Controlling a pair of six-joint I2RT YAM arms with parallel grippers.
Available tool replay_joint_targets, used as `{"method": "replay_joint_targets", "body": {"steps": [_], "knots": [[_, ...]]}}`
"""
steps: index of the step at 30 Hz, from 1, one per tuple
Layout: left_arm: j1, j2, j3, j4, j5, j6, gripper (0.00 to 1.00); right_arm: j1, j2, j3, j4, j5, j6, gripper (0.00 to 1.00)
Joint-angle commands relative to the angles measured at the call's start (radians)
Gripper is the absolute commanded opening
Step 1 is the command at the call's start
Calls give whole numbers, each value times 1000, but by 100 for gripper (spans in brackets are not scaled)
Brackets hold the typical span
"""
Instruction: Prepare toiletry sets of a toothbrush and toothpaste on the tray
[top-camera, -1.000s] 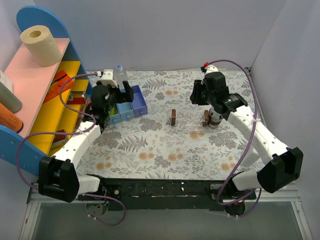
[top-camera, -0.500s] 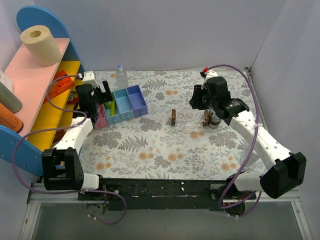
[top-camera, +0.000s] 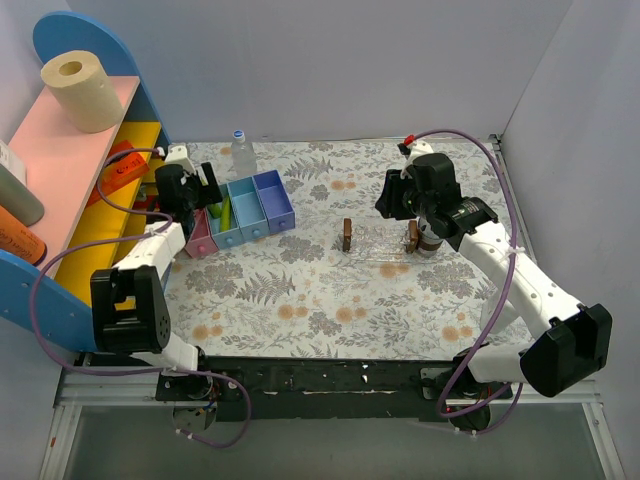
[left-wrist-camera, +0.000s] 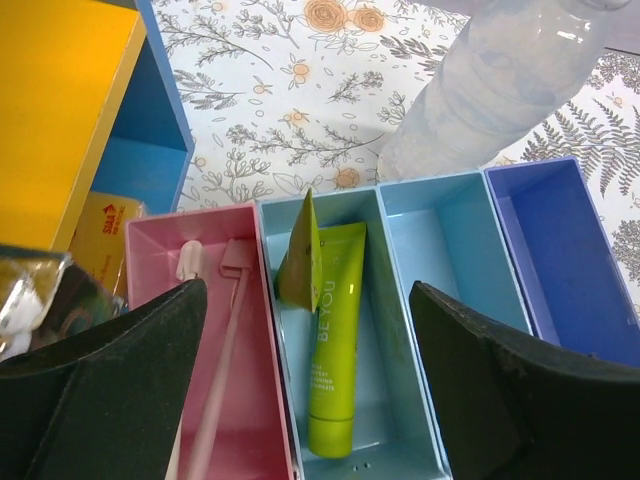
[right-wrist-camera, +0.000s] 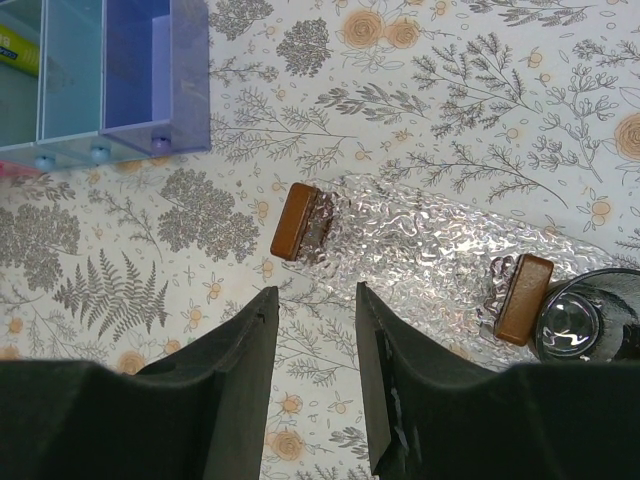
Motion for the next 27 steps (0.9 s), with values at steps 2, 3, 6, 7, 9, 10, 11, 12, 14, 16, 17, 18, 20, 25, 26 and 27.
{"method": "replay_joint_targets", "body": {"steps": [2,3,6,7,9,10,11,12,14,16,17,18,20,25,26,27], "knots": [[7,51,65,28,68,-23,75,-3,7,18,39,-22,1,44],[7,59,68,29,65,-25,74,-3,9,19,40,-25,1,44],[7,82,72,26,38,-25,69,-5,12,14,48,-28,4,44],[7,85,70,29,36,-25,68,-5,12,12,49,-30,6,44],[6,93,70,28,32,-28,65,-3,17,9,54,-42,7,43],[7,94,72,28,27,-28,64,-3,17,8,52,-58,10,44],[7,94,73,28,28,-28,63,-3,20,8,52,-62,12,43],[7,93,73,23,-13,-29,62,-3,21,8,52,-62,12,43],[7,90,73,23,-27,-31,56,-3,20,6,54,-65,13,43],[7,85,70,26,-27,-37,52,-3,20,5,54,-65,15,43],[7,85,72,26,-25,-37,51,-5,21,5,54,-65,16,43],[0,85,72,26,-27,-31,50,-3,23,5,54,-66,16,43],[-9,79,72,22,-56,-20,50,-2,23,-3,57,-74,23,43],[-33,42,52,28,-97,-17,49,-2,24,-24,66,-83,27,43],[-34,33,50,33,-99,-19,48,-2,24,-26,65,-85,29,43],[-34,32,47,33,-100,-19,47,-2,26,-28,65,-88,29,43]]}}
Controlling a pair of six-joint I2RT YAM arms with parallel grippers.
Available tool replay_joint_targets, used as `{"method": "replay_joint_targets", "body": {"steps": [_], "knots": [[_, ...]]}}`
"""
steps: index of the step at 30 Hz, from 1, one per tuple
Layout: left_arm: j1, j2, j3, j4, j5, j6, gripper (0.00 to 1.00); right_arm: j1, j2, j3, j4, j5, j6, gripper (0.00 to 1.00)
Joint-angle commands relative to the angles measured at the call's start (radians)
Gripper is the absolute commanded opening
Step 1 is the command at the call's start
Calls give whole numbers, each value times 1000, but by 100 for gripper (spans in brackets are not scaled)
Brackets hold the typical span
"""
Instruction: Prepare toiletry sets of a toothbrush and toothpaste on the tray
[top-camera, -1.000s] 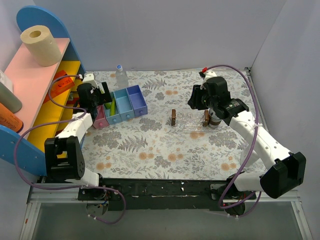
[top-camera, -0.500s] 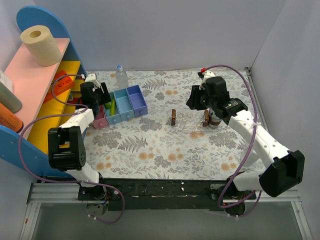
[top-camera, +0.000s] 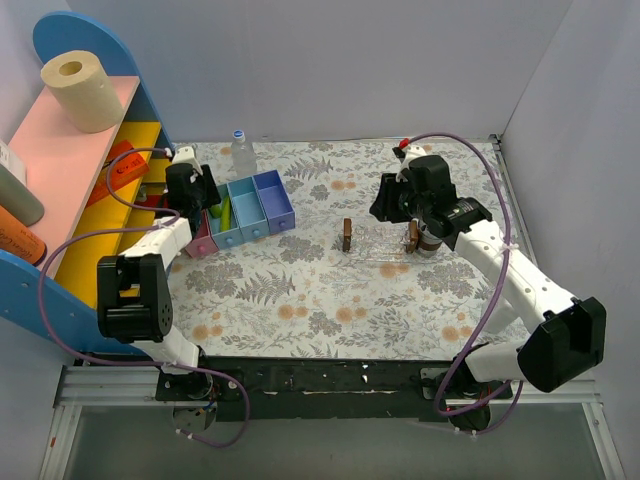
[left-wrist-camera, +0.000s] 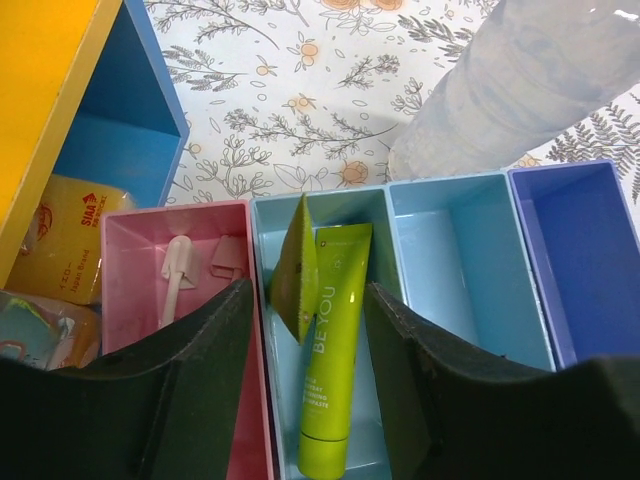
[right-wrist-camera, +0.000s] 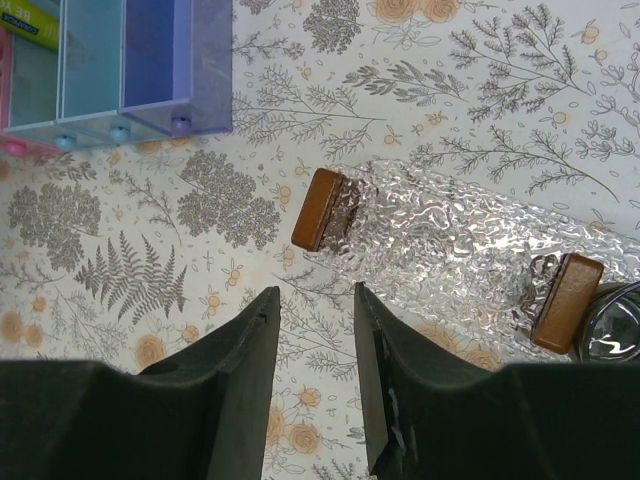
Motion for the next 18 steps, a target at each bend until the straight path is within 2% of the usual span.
{"method": "replay_joint_targets", "body": {"steps": [1,14,18], "knots": [[-10,-75,7,19,-49,12,45,-2,2,-14,37,-21,8,42],[-10,-97,-5,28,-75,6,25,0,8,-17,37,-28,10,42],[-12,-91,-2,25,-72,6,22,0,8,-14,34,-24,10,42]]}}
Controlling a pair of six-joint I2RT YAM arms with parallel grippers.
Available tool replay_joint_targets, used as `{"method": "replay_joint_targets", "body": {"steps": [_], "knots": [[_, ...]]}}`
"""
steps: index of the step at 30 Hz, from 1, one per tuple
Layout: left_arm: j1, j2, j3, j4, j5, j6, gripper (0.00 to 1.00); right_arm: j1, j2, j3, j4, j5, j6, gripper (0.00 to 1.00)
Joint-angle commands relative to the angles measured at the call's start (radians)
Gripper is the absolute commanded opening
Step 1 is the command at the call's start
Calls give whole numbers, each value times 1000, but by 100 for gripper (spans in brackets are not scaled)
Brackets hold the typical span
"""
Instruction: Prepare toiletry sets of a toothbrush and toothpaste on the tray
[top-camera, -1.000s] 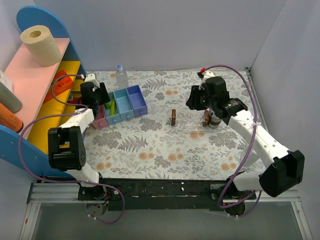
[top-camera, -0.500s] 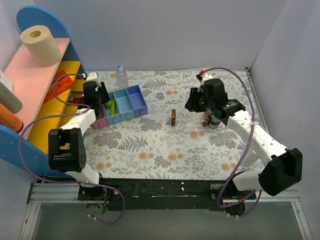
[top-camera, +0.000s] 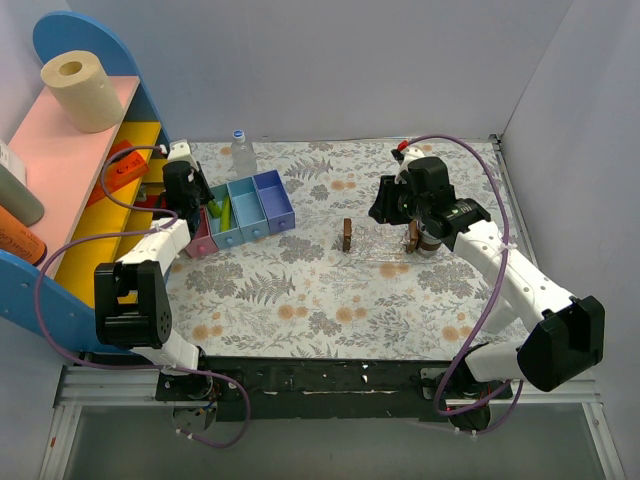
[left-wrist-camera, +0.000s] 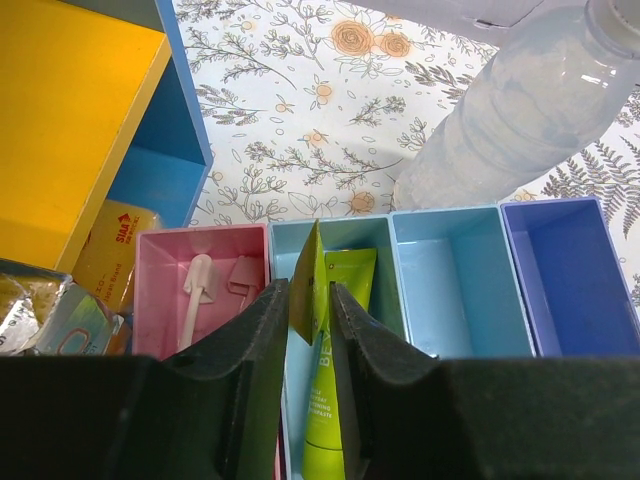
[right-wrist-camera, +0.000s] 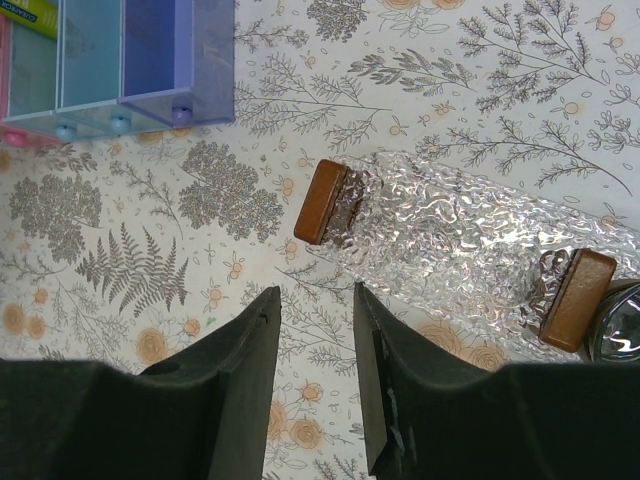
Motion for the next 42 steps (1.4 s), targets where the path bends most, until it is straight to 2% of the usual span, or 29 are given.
{"method": "replay_joint_targets", "body": {"steps": [1,5,8,9,15,31,38,42], "knots": [[0,-43,-2,8,-14,9,22,0,1,5,36,-5,5,42],[0,-36,0,4,-11,6,18,0,-1,5,34,-2,5,42],[-1,-33,3,1,-8,6,7,1,-2,6,33,0,3,42],[0,-31,4,0,-7,6,0,0,-1,8,31,0,2,42],[-1,-46,3,-1,12,11,0,0,-10,19,20,12,-6,42],[2,-283,-37,-6,130,22,0,1,-22,129,-70,87,-87,42],[2,-332,4,-75,298,49,0,0,-44,175,-69,58,-144,42],[2,-352,23,-88,450,57,0,7,-39,224,-58,-45,-202,41]]}}
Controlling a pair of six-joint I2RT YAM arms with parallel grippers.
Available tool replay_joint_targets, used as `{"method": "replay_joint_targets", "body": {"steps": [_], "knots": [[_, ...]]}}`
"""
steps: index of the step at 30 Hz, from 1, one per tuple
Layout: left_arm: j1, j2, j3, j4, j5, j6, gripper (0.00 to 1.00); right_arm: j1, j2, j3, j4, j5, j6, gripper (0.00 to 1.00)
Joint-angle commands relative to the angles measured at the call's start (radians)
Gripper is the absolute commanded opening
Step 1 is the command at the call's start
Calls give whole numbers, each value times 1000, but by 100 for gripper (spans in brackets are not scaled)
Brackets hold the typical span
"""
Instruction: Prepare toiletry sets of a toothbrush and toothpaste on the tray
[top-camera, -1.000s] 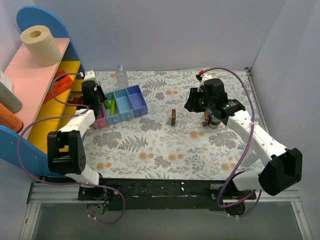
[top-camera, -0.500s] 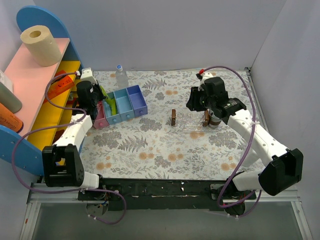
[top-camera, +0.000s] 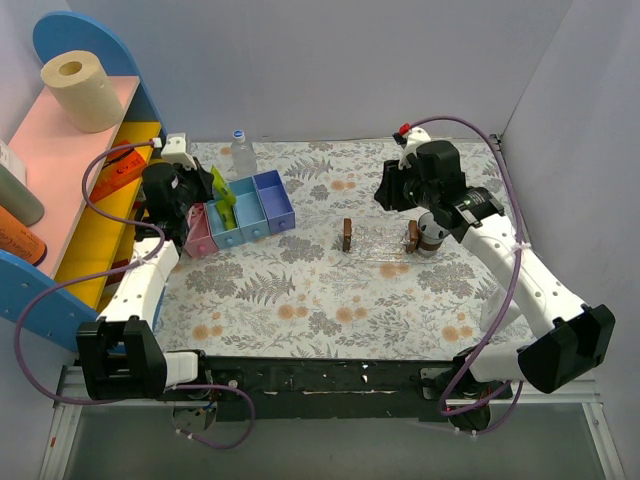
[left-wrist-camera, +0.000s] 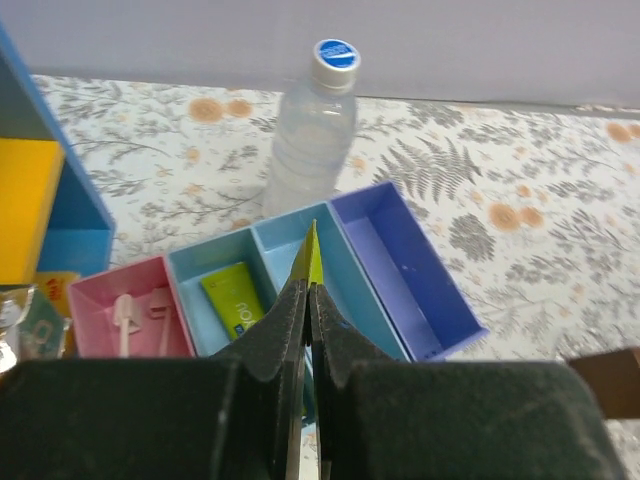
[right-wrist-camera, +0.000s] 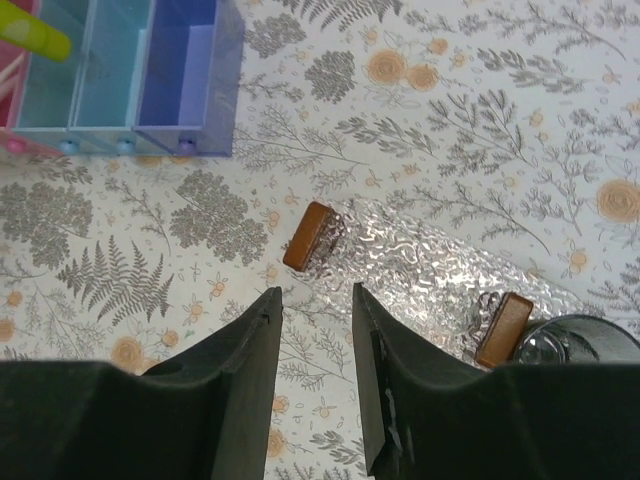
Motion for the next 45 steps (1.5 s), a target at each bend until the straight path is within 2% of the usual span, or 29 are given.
{"method": "replay_joint_targets", "body": {"steps": [1,10,12,14,18,26,30,33,45], "knots": [[0,-64,62,-16,234,23,0,12,-27,98,31,-122,-86,40],[-3,-72,101,-37,481,15,0,81,24,208,55,-282,-182,39],[-3,-71,105,-33,574,0,0,101,38,236,54,-328,-208,39],[-46,-66,107,-14,669,-26,0,122,65,254,55,-389,-241,39],[-99,-52,113,-6,759,-43,0,130,116,302,57,-512,-261,38],[-237,-38,93,56,871,-104,0,132,191,389,9,-707,-315,37],[-251,-26,76,118,937,-160,0,132,197,381,-43,-707,-362,43],[-256,-23,66,162,973,-198,0,132,208,394,-74,-708,-375,44],[-279,-8,69,167,1016,-207,0,144,239,403,-61,-770,-375,41]]}}
